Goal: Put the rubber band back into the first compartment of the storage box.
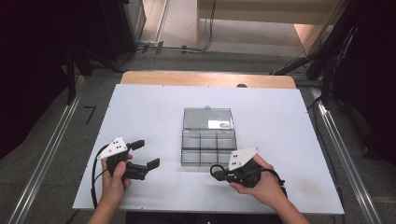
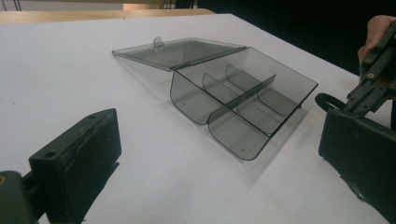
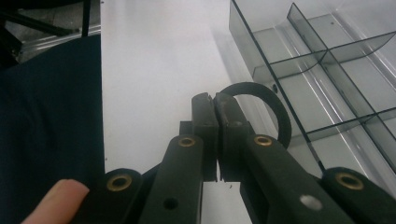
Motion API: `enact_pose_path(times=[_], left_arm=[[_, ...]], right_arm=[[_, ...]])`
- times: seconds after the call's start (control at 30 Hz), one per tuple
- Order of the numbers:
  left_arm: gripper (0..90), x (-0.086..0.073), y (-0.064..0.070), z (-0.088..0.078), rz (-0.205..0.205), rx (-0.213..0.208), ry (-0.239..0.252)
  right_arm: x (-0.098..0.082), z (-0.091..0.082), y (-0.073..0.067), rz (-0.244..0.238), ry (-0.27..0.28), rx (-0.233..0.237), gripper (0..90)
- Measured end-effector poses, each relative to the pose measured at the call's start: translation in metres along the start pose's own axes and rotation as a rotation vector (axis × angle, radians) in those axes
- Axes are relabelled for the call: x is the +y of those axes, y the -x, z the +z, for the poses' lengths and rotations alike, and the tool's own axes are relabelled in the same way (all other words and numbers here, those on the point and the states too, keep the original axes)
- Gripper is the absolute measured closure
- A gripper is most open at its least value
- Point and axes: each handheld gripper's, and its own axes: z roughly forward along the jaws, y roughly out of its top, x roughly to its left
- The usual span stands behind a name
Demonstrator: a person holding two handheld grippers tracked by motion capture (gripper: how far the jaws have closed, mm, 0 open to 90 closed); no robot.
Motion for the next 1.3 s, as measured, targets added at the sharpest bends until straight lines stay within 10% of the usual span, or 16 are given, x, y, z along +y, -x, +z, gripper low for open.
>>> enact_pose_path(times=[1.3], left_arm=[[0.0,0.000,0.002,0.000,0.005,-0.002,0.011]], right_arm=[[0.023,-0.005,0.010,0.019,0.045,0.006,85.8]])
